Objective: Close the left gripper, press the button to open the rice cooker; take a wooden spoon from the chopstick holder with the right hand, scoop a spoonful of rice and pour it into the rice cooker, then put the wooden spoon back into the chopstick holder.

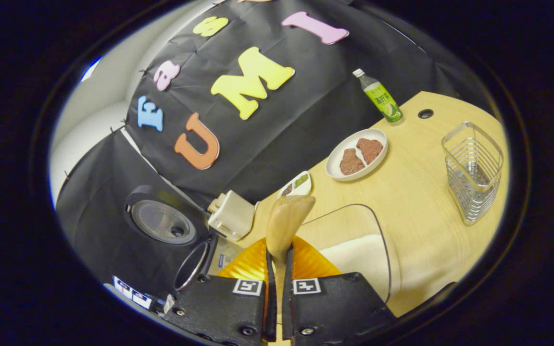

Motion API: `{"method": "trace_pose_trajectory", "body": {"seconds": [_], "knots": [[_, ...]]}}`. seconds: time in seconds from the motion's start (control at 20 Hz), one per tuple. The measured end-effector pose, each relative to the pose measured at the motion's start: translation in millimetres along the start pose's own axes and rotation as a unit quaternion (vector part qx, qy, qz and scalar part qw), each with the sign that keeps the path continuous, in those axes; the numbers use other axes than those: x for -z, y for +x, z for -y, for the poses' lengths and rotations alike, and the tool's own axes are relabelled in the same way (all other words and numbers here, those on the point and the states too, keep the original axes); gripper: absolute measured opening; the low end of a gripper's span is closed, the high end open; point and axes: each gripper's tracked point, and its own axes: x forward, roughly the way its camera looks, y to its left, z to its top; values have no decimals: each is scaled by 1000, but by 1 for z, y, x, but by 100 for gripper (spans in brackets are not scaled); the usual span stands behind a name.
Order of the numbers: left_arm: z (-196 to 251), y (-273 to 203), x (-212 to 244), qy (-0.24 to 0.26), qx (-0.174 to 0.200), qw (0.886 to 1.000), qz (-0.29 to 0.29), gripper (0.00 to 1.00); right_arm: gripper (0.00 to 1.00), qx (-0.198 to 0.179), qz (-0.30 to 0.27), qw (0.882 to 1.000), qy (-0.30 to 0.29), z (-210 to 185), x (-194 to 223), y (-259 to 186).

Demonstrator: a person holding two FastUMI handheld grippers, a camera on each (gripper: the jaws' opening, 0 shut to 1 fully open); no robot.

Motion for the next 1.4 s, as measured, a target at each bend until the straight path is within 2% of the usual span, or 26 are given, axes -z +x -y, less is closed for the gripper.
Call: {"method": "trace_pose_trajectory", "body": {"seconds": [0.15,0.3,0.35,0.45,0.5,0.55,0.7,0.9,1.25,1.4], "knots": [[0,1,4,6,-1,1000,-4,94,10,-3,27,998,49,12,-18,-13],[1,0,7,6,0,1000,-8,94,10,-26,36,988,150,22,-31,-23],[0,1,7,6,-1,1000,-8,94,10,-42,36,979,198,25,-35,-25],[1,0,5,6,0,1000,-6,94,9,-69,37,952,297,32,-43,-31],[0,-1,3,6,0,1000,-5,94,9,-77,41,939,332,36,-47,-32],[1,-1,4,8,0,1000,-4,94,9,-82,46,932,349,38,-50,-31],[1,-2,2,14,1,1000,-4,94,9,-80,48,935,342,31,-48,-27],[-4,-7,1,26,-5,1000,-2,94,9,-97,41,931,350,3,-51,-29],[-24,-21,-6,15,-13,1000,-1,94,9,-106,29,941,319,-67,-49,-18],[-43,-29,-5,27,-28,999,-2,94,9,-107,13,948,298,-106,-41,-2]]}}
